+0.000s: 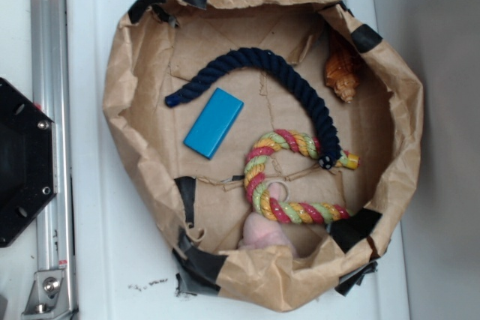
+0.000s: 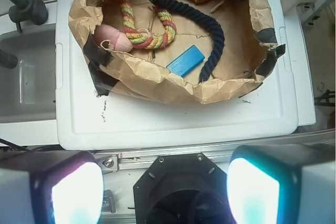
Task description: Grab the blue block.
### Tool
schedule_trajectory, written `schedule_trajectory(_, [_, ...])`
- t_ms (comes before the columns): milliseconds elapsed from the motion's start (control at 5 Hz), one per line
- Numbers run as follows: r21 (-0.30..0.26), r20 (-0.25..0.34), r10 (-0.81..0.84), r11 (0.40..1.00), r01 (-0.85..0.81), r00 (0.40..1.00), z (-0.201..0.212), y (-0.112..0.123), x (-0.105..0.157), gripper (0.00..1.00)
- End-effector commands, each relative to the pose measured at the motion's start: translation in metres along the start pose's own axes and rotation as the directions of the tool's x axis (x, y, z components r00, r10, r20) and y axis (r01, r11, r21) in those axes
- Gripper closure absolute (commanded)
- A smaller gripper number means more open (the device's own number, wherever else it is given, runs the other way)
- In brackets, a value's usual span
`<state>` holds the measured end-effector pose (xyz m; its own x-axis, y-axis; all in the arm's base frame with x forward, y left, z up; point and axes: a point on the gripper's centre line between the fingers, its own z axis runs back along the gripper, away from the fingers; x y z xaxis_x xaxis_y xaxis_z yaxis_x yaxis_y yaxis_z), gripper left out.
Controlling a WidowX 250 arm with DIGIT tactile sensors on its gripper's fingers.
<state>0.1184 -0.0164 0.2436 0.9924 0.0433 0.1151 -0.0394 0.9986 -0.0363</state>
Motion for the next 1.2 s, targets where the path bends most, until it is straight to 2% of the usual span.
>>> schedule_trajectory(0, [0.0, 0.0, 0.0, 1.0, 0.0, 1.0, 0.0, 0.0, 0.0, 0.0])
schedule_trajectory(200, [0.022, 0.108, 0.218, 0.975, -0.221, 0.97, -0.017, 0.012, 0.033, 0.0])
schedule_trajectory(400, [0.05, 0.166, 0.42, 0.9, -0.433, 0.892, -0.033, 0.018, 0.059, 0.0])
schedule_trajectory(600, [0.071, 0.193, 0.564, 0.808, -0.584, 0.803, -0.057, 0.026, 0.077, 0.0])
schedule_trajectory(800, [0.055, 0.134, 0.647, 0.752, -0.657, 0.751, -0.091, 0.037, 0.09, 0.0])
schedule_trajectory(1000, [0.013, 0.124, 0.641, 0.763, -0.647, 0.758, -0.122, 0.034, 0.097, 0.0])
